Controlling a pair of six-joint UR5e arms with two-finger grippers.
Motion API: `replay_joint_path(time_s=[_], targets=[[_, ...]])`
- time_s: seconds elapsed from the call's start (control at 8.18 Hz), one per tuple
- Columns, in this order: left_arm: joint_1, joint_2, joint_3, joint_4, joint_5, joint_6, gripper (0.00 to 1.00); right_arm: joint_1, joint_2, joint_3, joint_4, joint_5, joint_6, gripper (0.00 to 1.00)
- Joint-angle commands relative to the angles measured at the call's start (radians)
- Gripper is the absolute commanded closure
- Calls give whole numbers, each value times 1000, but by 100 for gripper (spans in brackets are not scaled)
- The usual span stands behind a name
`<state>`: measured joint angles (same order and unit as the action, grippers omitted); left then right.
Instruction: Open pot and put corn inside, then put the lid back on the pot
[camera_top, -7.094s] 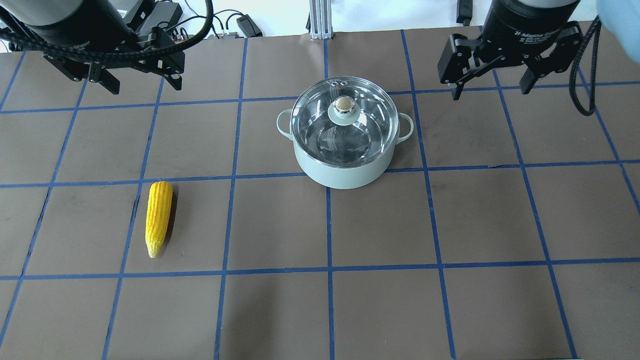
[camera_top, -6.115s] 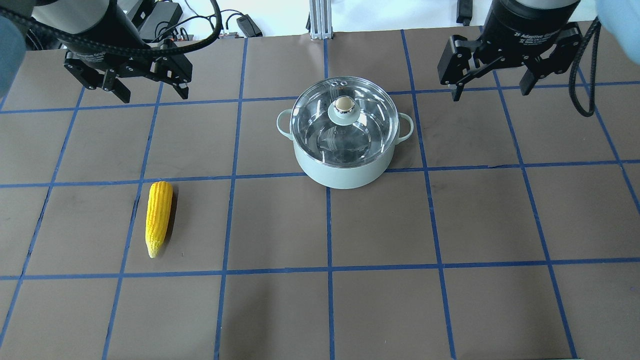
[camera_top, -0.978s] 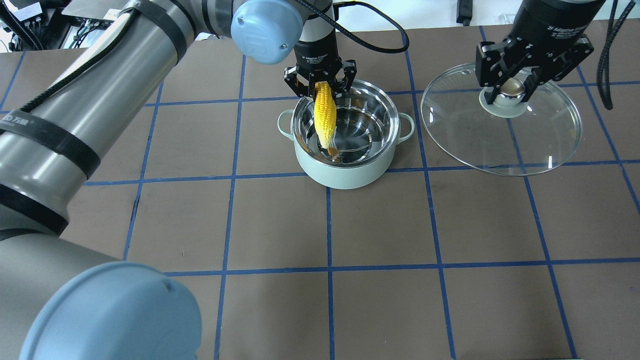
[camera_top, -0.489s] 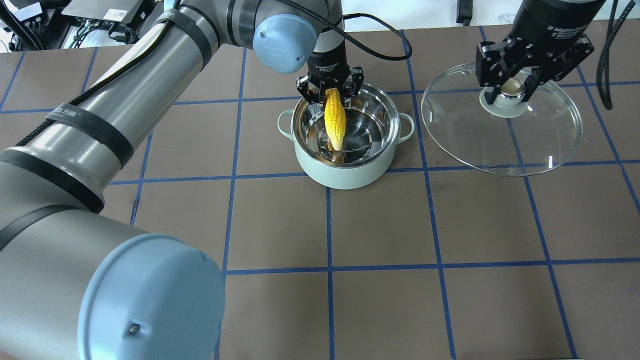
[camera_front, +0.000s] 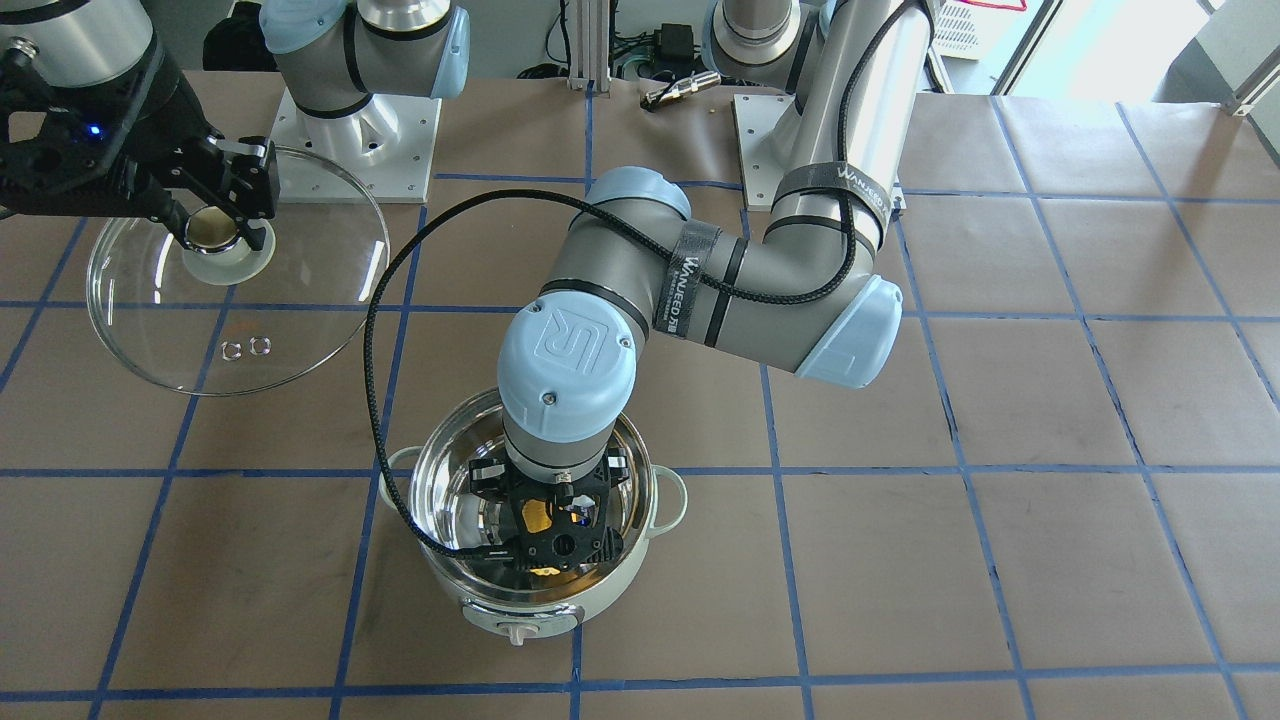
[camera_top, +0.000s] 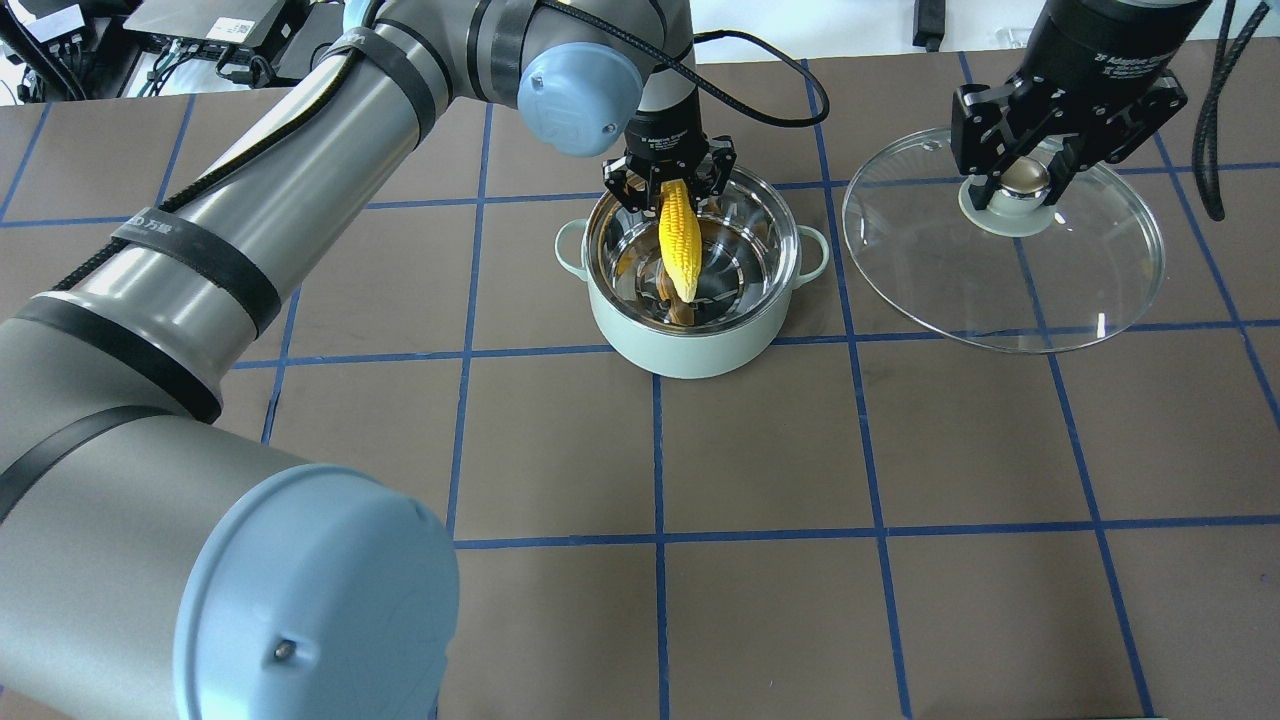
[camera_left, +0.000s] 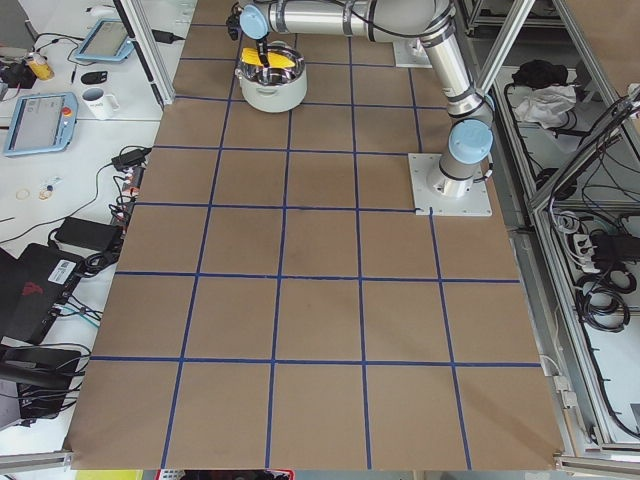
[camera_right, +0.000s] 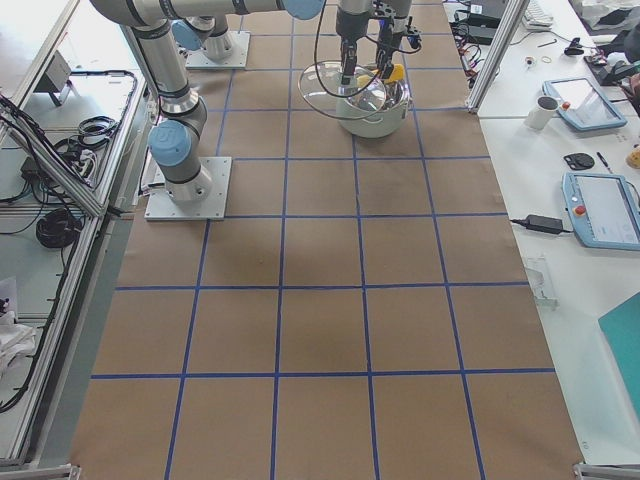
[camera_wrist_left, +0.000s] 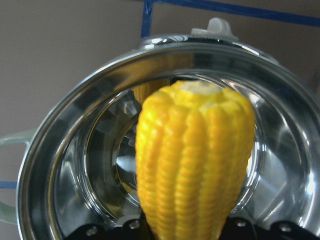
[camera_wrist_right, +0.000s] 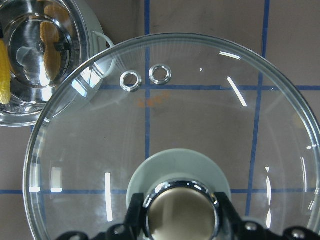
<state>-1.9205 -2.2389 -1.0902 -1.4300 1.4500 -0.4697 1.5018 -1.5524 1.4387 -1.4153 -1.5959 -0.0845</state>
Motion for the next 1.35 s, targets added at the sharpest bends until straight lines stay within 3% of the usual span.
replay_joint_path(time_s=[0.0, 0.12, 0.49, 0.61, 0.86, 1.1, 1.22], targets=[[-5, 5, -4, 0, -69, -29, 78, 0, 0, 0, -1, 1, 0, 100], [-5, 5, -5, 0, -69, -29, 78, 0, -2, 0, -1, 2, 0, 100], [-5, 5, -7, 2, -69, -29, 47, 0, 0, 0, -1, 4, 5, 100], [-5, 5, -7, 2, -69, -30, 41, 2, -2, 0, -1, 8, 11, 100], [-5, 5, -7, 2, -69, -32, 32, 2, -2, 0, -1, 4, 12, 100], [-5, 10, -7, 0, -69, -35, 31, 2, -2, 0, -1, 4, 12, 100], [-5, 13, -7, 0, -69, -34, 26, 2, -2, 0, -1, 4, 12, 100]])
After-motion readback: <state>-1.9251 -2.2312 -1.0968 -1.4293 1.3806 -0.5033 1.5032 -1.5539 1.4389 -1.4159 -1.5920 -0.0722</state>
